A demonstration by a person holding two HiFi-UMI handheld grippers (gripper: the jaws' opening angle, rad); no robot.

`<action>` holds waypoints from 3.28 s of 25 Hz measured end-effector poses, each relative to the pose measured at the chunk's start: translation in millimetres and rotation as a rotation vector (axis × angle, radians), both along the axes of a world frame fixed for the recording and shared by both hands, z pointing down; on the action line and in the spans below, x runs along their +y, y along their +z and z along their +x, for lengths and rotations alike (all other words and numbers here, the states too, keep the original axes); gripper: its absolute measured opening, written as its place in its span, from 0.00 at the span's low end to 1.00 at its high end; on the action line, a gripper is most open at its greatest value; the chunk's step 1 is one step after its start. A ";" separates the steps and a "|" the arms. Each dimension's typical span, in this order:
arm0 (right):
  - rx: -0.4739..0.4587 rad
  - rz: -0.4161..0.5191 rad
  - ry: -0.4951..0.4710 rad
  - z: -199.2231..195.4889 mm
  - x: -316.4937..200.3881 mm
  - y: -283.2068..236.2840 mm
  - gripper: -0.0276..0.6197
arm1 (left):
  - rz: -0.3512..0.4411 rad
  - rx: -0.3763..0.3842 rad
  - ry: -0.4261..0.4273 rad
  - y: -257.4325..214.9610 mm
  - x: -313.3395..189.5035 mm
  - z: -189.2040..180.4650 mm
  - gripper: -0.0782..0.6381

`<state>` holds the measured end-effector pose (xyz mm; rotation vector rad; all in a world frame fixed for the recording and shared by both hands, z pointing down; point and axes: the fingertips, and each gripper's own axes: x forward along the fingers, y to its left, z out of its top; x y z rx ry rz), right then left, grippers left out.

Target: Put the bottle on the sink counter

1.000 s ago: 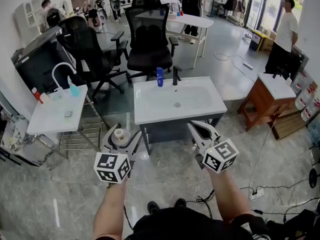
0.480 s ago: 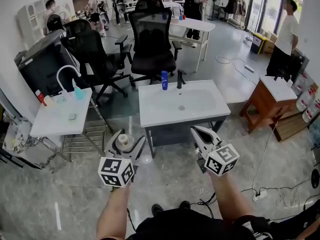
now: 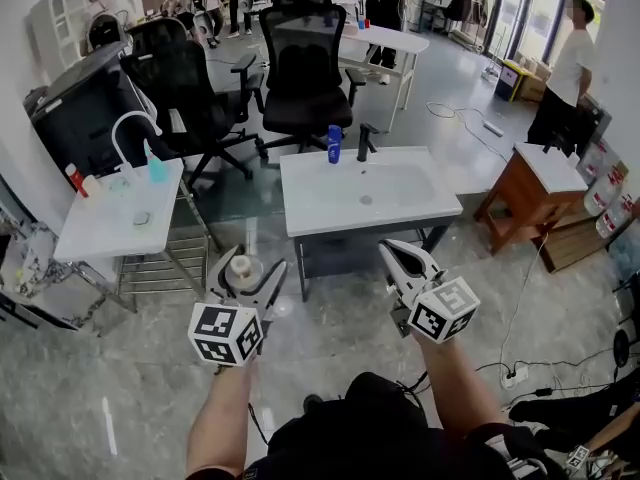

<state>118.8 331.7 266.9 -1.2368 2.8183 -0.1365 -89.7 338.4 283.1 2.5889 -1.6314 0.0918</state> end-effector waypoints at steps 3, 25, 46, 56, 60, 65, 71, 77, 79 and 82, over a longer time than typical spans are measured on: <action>0.000 -0.016 0.001 -2.3 3.3 6.7 0.06 | -0.010 0.005 0.000 5.0 0.2 -8.0 0.60; -0.064 -0.138 -0.100 26.1 -177.0 71.3 0.06 | -0.063 -0.010 0.033 22.3 -178.9 44.7 0.60; -0.085 -0.202 -0.108 52.5 -282.3 81.2 0.06 | -0.040 -0.004 0.043 9.2 -292.0 67.7 0.60; -0.033 -0.217 -0.122 -28.8 -393.3 82.1 0.06 | -0.033 -0.015 0.087 22.1 -402.3 16.1 0.60; -0.019 -0.225 -0.117 -67.1 -437.6 82.0 0.06 | -0.058 -0.017 0.123 32.7 -445.8 -7.4 0.60; 0.005 -0.232 -0.106 -96.1 -471.2 87.5 0.07 | -0.099 -0.012 0.173 54.2 -486.2 -18.8 0.60; 0.012 -0.264 -0.103 -87.9 -490.5 102.4 0.06 | -0.141 -0.008 0.164 73.4 -516.2 -10.8 0.60; -0.007 -0.283 -0.151 -71.0 -502.7 120.2 0.07 | -0.156 -0.019 0.129 83.3 -530.1 15.6 0.60; -0.006 -0.293 -0.167 -69.1 -504.5 129.2 0.06 | -0.156 -0.029 0.128 86.9 -532.5 24.5 0.60; -0.011 -0.308 -0.180 -67.7 -505.0 137.8 0.06 | -0.161 -0.038 0.133 94.3 -534.5 34.9 0.60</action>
